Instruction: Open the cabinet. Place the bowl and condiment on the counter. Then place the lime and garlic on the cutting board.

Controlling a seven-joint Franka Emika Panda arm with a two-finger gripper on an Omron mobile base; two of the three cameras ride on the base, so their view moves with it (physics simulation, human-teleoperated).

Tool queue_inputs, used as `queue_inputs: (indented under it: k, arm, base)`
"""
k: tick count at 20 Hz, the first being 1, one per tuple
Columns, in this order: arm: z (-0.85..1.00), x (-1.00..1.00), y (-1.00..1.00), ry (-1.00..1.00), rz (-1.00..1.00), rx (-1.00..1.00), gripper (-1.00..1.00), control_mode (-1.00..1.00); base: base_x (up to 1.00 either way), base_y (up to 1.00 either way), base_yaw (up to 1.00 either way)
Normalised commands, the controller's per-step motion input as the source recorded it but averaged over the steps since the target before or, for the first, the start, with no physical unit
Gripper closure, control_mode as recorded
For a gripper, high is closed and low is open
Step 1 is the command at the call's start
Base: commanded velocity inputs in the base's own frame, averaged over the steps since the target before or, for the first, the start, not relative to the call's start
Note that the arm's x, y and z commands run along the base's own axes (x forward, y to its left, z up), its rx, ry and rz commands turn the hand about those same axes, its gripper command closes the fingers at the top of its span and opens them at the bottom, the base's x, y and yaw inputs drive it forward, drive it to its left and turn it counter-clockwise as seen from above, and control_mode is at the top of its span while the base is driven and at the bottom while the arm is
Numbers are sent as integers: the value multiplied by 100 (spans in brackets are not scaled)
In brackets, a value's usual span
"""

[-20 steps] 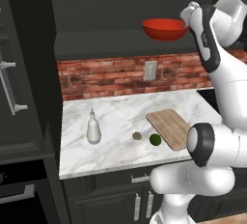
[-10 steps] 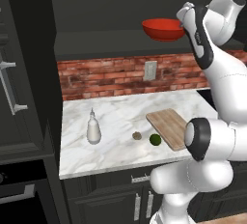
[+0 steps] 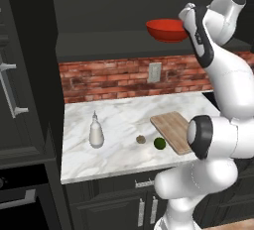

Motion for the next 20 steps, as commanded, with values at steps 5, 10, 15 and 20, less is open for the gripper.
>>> queue_inputs:
  k: [5, 10, 15, 20]
  arm:
    - [0, 19, -2, 0, 0, -2, -100, -100]
    - [0, 17, -1, 0, 0, 0, -100, -100]
    - [0, 8, 0, 0, 0, 0, -100, -100]
    - [0, 10, 0, 1, 0, 0, -100, -100]
  base:
    - [0, 0, 0]
    - [0, 0, 0]
    - [0, 0, 0]
    - [0, 0, 0]
